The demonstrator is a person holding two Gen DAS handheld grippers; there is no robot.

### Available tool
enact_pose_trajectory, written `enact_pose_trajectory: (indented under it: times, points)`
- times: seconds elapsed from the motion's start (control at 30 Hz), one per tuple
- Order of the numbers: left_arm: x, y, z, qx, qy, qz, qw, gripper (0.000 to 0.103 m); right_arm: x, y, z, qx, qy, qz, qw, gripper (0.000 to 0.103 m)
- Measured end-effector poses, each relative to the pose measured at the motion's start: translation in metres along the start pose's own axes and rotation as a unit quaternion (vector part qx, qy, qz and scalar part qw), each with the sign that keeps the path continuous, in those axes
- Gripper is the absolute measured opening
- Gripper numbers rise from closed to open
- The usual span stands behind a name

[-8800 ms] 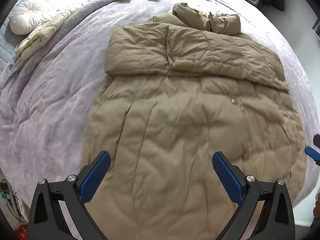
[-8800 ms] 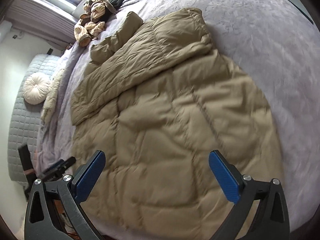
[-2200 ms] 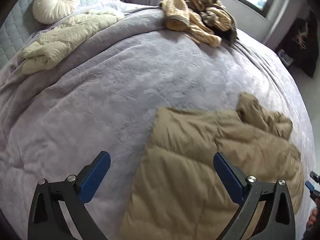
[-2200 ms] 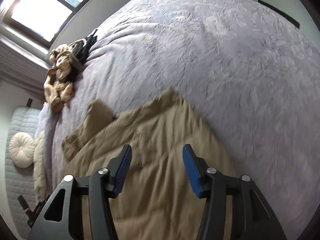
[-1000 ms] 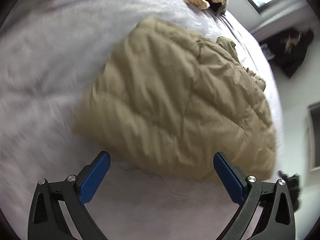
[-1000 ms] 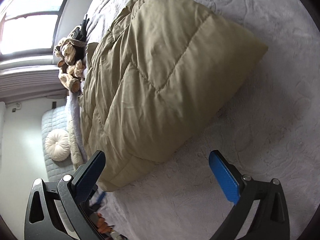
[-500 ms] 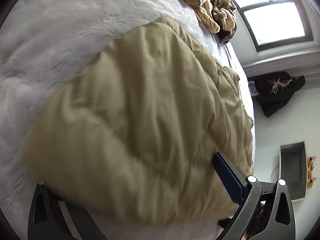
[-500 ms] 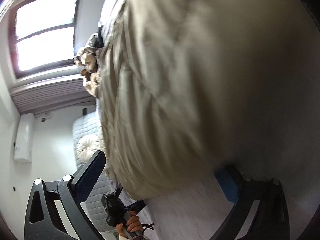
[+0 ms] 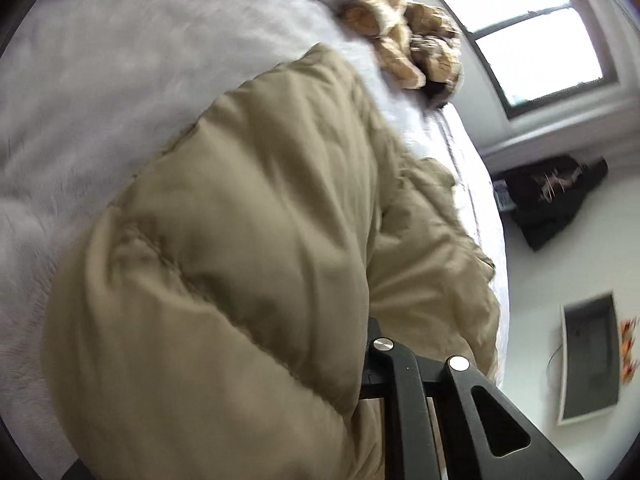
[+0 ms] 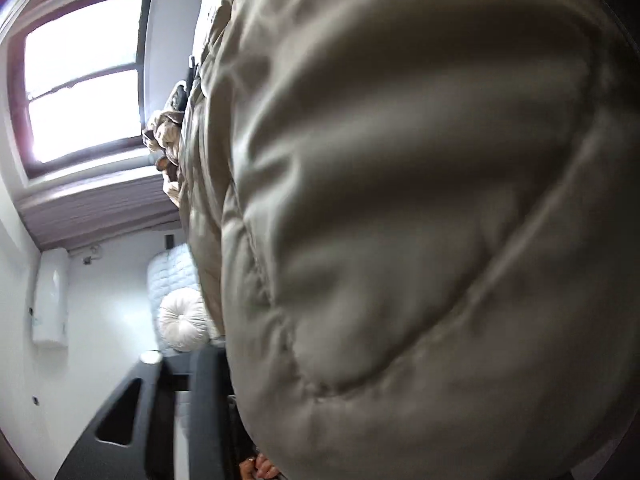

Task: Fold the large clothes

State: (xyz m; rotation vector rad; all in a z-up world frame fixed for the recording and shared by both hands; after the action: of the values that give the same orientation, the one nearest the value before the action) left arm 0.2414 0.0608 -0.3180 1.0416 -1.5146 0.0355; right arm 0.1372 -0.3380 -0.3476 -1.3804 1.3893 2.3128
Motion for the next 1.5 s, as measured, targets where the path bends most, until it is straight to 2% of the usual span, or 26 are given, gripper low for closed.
enact_pose_trajectory:
  times: [0.2,0.4,0.57,0.8,0.9,0.97,1.1,1.2,1.33,1.43,1.5]
  points:
    - [0.030,0.041,0.004,0.010,-0.031,0.019,0.9993,0.017,-0.013,0.027,0.010,-0.005,0.029,-0.015,0.999,0.023]
    - [0.041,0.085,0.036,-0.016,-0.041,0.030,0.9986,0.017,-0.008,0.060,0.036,-0.018,0.035,-0.010,0.999,0.023]
    - [0.027,0.134,0.088,-0.079,-0.051,0.027,0.9952,0.017,0.014,0.098,0.078,-0.025,0.034,-0.004,0.999,0.023]
    - [-0.014,0.188,0.149,-0.165,-0.047,-0.003,0.9853,0.017,0.079,0.147,0.155,-0.043,0.007,0.022,0.999,0.023]
    - [-0.030,0.194,0.164,-0.189,-0.045,-0.029,0.9805,0.018,0.098,0.140,0.181,-0.045,-0.011,0.043,0.998,0.028]
    - [-0.034,0.196,0.168,-0.204,-0.058,-0.051,0.9759,0.023,0.111,0.138,0.186,-0.045,-0.023,0.057,0.997,0.034]
    - [-0.031,0.207,0.165,-0.225,-0.103,-0.098,0.9639,0.051,0.113,0.141,0.190,-0.040,-0.031,0.086,0.995,0.045]
    - [-0.033,0.227,0.163,-0.241,-0.117,-0.108,0.9575,0.051,0.112,0.149,0.193,-0.036,-0.020,0.114,0.993,0.053]
    - [-0.043,0.264,0.158,-0.247,-0.134,-0.139,0.9497,0.051,0.118,0.177,0.202,-0.013,-0.009,0.173,0.985,0.058]
    - [-0.048,0.283,0.139,-0.218,-0.149,-0.162,0.9509,0.051,0.114,0.199,0.195,0.021,-0.014,0.215,0.976,0.058]
    - [-0.045,0.290,0.123,-0.189,-0.152,-0.169,0.9553,0.051,0.117,0.216,0.191,0.050,-0.020,0.238,0.970,0.058]
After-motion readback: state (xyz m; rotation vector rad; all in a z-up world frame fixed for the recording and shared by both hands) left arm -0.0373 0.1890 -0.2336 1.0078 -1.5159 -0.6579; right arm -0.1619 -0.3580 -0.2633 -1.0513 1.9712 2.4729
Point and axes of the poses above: each gripper's, at about its wrist camera, not at the fingertips, and y roughly against the way its jaws point, x to its right, z to its underside, the point moved 7 cm from there along -y, roughly the way its jaws point, and after that the axes turned 12 degrees about z, right-handed, at the moved point
